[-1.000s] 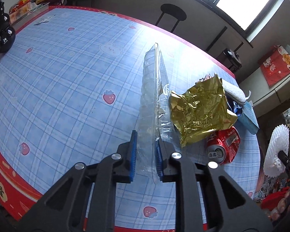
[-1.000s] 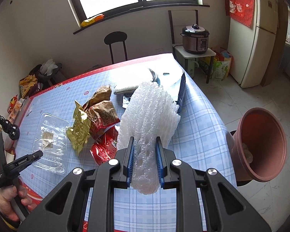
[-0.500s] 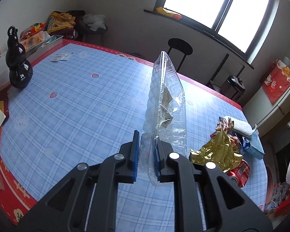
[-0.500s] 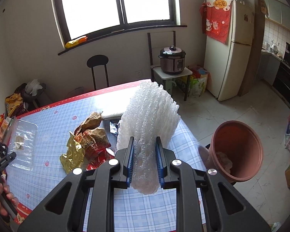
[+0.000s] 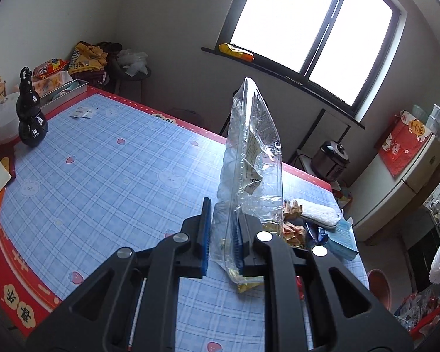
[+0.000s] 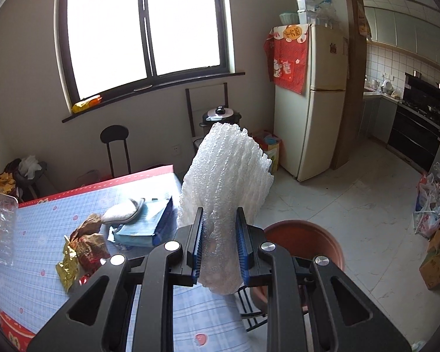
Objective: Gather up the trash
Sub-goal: 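Carry the foam net into the brown pot and open the right tool while the left tool holds the tray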
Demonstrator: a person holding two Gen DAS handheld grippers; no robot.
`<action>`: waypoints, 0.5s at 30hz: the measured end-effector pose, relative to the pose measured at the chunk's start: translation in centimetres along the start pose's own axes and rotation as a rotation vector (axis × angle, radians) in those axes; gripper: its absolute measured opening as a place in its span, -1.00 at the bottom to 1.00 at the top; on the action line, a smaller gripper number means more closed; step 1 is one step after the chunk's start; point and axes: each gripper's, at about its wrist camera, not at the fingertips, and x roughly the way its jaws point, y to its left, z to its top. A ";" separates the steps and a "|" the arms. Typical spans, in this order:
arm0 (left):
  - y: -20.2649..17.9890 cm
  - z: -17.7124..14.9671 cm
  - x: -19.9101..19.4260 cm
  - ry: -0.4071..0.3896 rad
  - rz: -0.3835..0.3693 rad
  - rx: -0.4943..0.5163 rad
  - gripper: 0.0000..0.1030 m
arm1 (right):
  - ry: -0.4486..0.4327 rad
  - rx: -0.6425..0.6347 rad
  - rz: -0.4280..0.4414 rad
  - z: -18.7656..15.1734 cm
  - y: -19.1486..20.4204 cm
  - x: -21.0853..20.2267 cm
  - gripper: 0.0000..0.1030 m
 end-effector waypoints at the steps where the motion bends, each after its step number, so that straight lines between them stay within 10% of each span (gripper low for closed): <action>1: -0.9 -0.3 -0.6 -0.007 0.002 0.000 -0.67 | 0.000 0.006 -0.013 0.3 -1.6 0.2 -0.61; 15: -7.5 -5.2 -8.6 -0.063 0.086 -0.018 -0.67 | 0.060 0.105 -0.033 2.5 -14.7 7.8 -0.59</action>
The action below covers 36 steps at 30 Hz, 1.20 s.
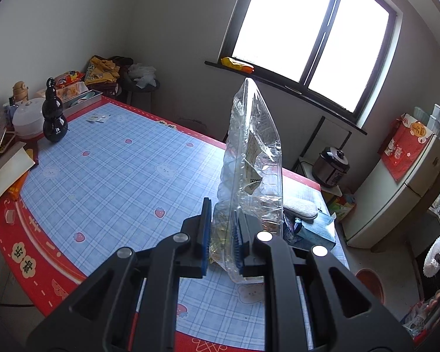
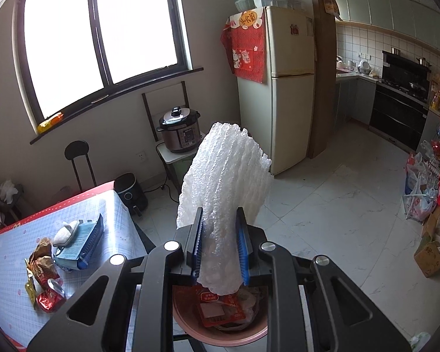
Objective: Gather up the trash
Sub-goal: 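Carry the foam net into the brown pot and open the right tool while the left tool holds the tray, then lower the clear tray into the brown pot and open the left tool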
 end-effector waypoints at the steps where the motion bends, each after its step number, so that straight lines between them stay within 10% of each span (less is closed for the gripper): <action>1: 0.1 -0.2 -0.4 -0.001 0.009 -0.006 -0.67 | 0.007 0.001 0.005 0.1 -0.1 0.5 -0.58; 7: -0.5 -0.4 -2.3 -0.010 0.029 0.021 -0.67 | -0.003 0.014 0.023 0.4 0.1 1.5 -0.26; 17: -5.2 3.3 -0.9 -0.024 -0.100 0.144 -0.67 | -0.151 0.079 -0.007 1.2 -0.4 -3.3 0.90; 36: -32.5 -3.6 3.4 0.129 -0.706 0.449 -0.67 | -0.191 0.079 -0.254 -0.7 -8.1 -13.3 0.90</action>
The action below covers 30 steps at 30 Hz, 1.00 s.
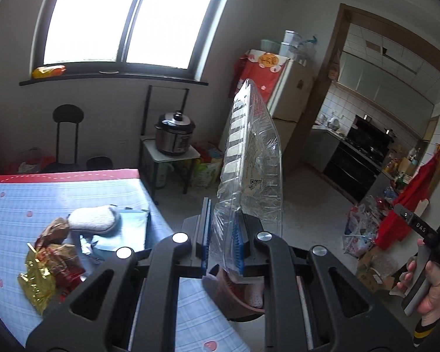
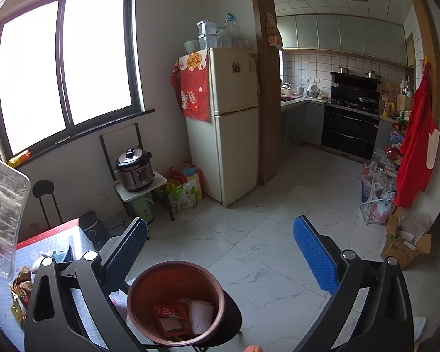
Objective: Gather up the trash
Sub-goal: 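Lower the clear tray into the brown pot and open the left tool, then move both open tools back to the gold foil wrapper on the table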
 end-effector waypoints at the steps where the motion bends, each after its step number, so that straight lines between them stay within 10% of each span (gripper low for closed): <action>1: -1.2 -0.1 1.2 0.008 -0.029 0.010 -0.67 | 0.002 -0.003 -0.015 -0.1 -0.7 -0.2 0.90; 16: -12.5 -1.9 11.1 0.095 -0.158 0.137 -0.66 | 0.022 0.026 -0.109 -1.4 -7.0 -1.5 0.90; 18: -13.1 -2.5 12.3 0.084 -0.190 0.148 -0.44 | 0.032 0.028 -0.108 -1.8 -7.1 -1.5 0.90; 19: -13.3 -2.8 12.8 0.072 -0.214 0.158 0.29 | 0.041 0.028 -0.107 -2.0 -7.1 -1.4 0.90; 21: -13.4 -3.2 12.9 0.017 -0.196 0.176 0.87 | 0.047 0.031 -0.101 -2.1 -7.0 -1.3 0.90; 30: -8.3 -1.7 8.5 0.010 -0.074 0.161 0.89 | 0.011 0.045 -0.052 -1.5 -5.5 -2.4 0.90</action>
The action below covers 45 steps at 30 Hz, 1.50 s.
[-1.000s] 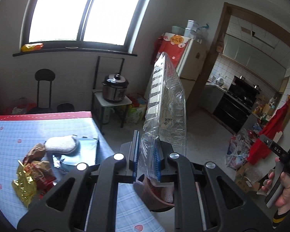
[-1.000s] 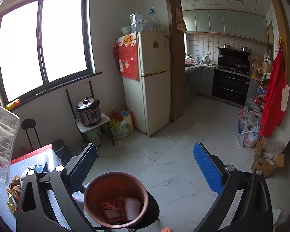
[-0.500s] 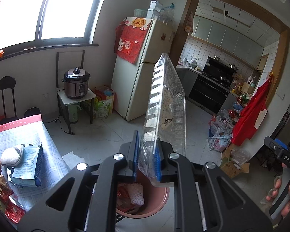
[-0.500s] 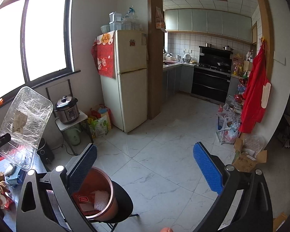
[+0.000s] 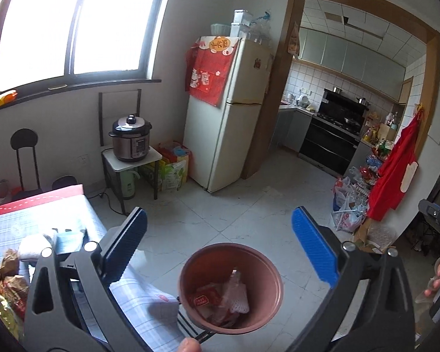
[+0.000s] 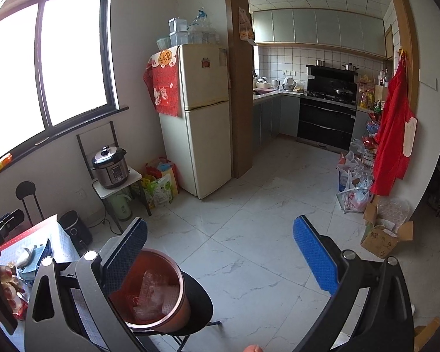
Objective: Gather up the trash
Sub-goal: 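Move both open tools back to the gold foil wrapper on the table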
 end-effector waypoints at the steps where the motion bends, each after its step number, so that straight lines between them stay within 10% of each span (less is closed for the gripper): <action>1: 0.9 0.1 -1.1 -0.011 0.023 -0.004 0.89 | -0.003 0.000 0.010 0.1 0.4 -0.1 0.90; 17: 17.8 -2.2 -19.3 -0.108 0.368 -0.186 0.89 | 0.062 -0.076 0.181 -1.0 11.1 1.3 0.90; 31: 31.6 -13.8 -33.3 -0.104 0.735 -0.501 0.89 | 0.153 -0.215 0.309 -3.4 23.8 2.2 0.90; 45: 37.3 -22.6 -36.1 -0.065 0.846 -0.639 0.89 | 0.229 -0.400 0.393 -8.8 37.7 1.5 0.89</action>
